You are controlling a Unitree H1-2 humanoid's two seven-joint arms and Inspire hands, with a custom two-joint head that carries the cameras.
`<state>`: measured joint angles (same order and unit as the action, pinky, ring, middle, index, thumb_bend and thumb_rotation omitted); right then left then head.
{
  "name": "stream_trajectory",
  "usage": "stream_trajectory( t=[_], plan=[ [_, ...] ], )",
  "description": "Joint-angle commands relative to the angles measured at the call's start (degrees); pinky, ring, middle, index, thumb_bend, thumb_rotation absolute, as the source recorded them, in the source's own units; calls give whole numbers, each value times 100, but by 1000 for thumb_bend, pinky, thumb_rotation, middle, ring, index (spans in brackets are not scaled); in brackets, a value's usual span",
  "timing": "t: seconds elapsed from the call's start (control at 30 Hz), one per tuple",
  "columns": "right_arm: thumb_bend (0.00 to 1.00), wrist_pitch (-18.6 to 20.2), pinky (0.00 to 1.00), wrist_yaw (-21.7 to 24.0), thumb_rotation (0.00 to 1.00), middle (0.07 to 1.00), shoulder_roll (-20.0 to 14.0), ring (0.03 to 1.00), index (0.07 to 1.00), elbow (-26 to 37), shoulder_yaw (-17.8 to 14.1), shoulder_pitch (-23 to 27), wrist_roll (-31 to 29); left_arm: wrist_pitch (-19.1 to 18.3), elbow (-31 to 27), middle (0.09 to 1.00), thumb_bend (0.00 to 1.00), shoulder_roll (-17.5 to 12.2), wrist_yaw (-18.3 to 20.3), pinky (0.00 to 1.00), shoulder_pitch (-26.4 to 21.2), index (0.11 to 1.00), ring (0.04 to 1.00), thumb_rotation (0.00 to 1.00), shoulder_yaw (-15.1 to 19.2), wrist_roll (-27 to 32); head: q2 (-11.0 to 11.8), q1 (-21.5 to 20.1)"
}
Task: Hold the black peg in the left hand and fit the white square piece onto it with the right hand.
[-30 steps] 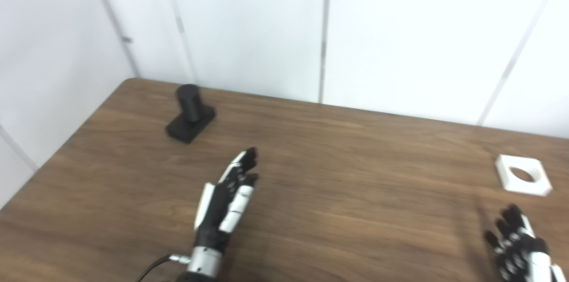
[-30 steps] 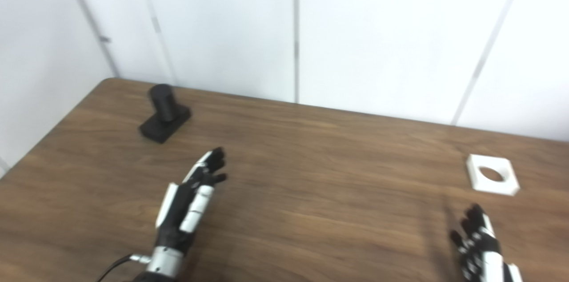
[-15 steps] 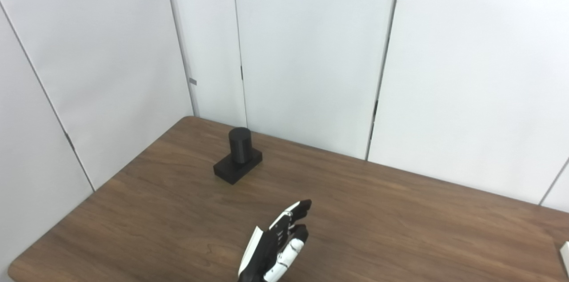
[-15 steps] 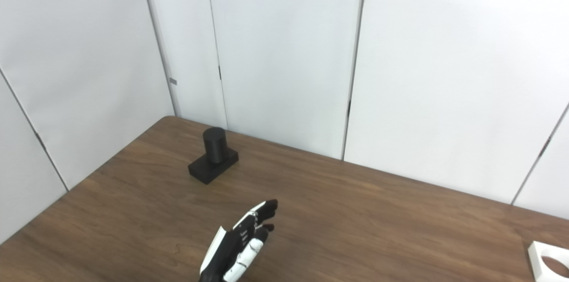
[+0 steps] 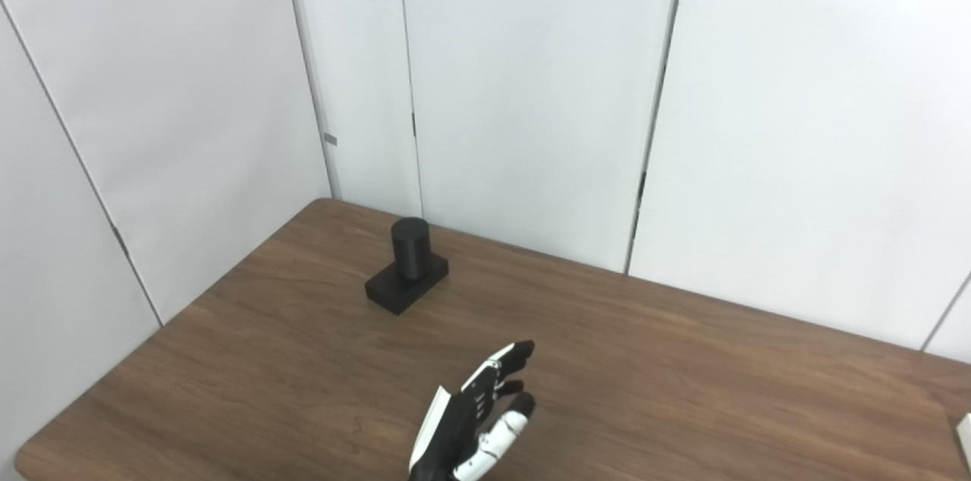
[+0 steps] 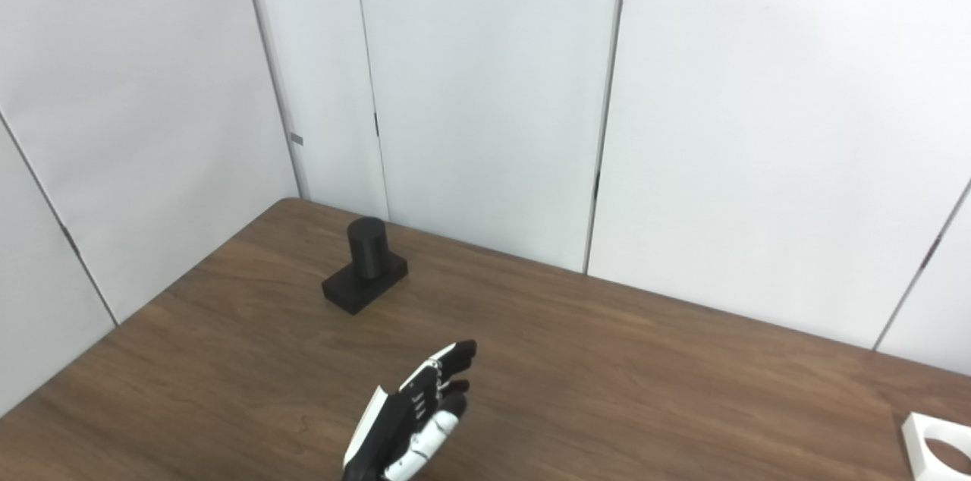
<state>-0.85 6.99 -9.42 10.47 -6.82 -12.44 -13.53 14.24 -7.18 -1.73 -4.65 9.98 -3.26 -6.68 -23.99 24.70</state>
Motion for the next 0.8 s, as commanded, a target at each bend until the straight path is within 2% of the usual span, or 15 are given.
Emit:
stream_trajectory(
  t=[0.0, 0.1, 0.2, 0.27, 0.3, 0.37, 0.43, 0.5, 0.57, 0.63, 0.7, 0.77],
  plan=[
    [643, 101, 1000, -9, 1000, 963, -30, 1000, 957, -17, -40, -232, 14, 149, 268, 908, 516, 274, -155, 816, 567, 881, 898, 551, -112, -254, -12, -10],
    [637, 179, 1000, -54, 1000, 959, 14, 994, 954, 105, -47, -308, 8, -38, -28, 899, 491, 276, -288, 798, 661, 876, 882, 512, -20, -452, -37, 18],
    [640, 290, 1000, -79, 1000, 957, 45, 989, 947, 279, -44, -407, -34, -359, -560, 876, 543, 283, -448, 820, 716, 871, 869, 461, 209, -503, -92, 61],
    [639, 348, 1000, -71, 1000, 963, 56, 996, 951, 347, -32, -452, -65, -432, -846, 879, 562, 263, -493, 843, 690, 873, 878, 400, 372, -255, -97, 73],
    [645, 364, 1000, -69, 1000, 966, 60, 999, 956, 367, -27, -470, -69, -432, -926, 885, 569, 260, -488, 853, 681, 876, 887, 329, 425, -114, -99, 74],
    [647, 395, 1000, -79, 1000, 969, 78, 1000, 960, 422, -10, -509, -66, -467, -1109, 895, 582, 192, -452, 863, 625, 884, 895, 297, 555, 115, -93, 56],
    [651, 469, 1000, -110, 1000, 974, 91, 1000, 966, 489, 9, -537, -18, -727, -1387, 896, 616, 71, -453, 843, 583, 895, 891, 363, 688, -49, -97, 46],
    [654, 510, 1000, -129, 1000, 977, 104, 1000, 967, 512, 12, -544, -22, -992, -1651, 894, 628, -124, -385, 841, 545, 905, 886, 388, 815, -268, -82, 26],
    [654, 537, 989, -153, 1000, 983, 116, 1000, 969, 507, 0, -534, -42, -1306, -1871, 911, 637, -291, -324, 843, 489, 924, 892, 390, 947, -601, -80, 22],
    [656, 528, 975, -167, 1000, 988, 118, 1000, 972, 483, -7, -516, -45, -1787, -2090, 919, 682, -415, -224, 862, 417, 933, 901, 416, 1090, -947, -73, 30],
    [665, 555, 968, -200, 1000, 988, 120, 1000, 972, 479, -10, -498, -27, -2180, -2233, 945, 683, -479, -124, 916, 350, 950, 930, 380, 1205, -1242, -88, 44],
    [672, 583, 957, -231, 1000, 981, 114, 998, 966, 488, -4, -488, -20, -2538, -2344, 938, 714, -530, -59, 915, 256, 941, 925, 391, 1322, -1583, -86, 45]
  ],
)
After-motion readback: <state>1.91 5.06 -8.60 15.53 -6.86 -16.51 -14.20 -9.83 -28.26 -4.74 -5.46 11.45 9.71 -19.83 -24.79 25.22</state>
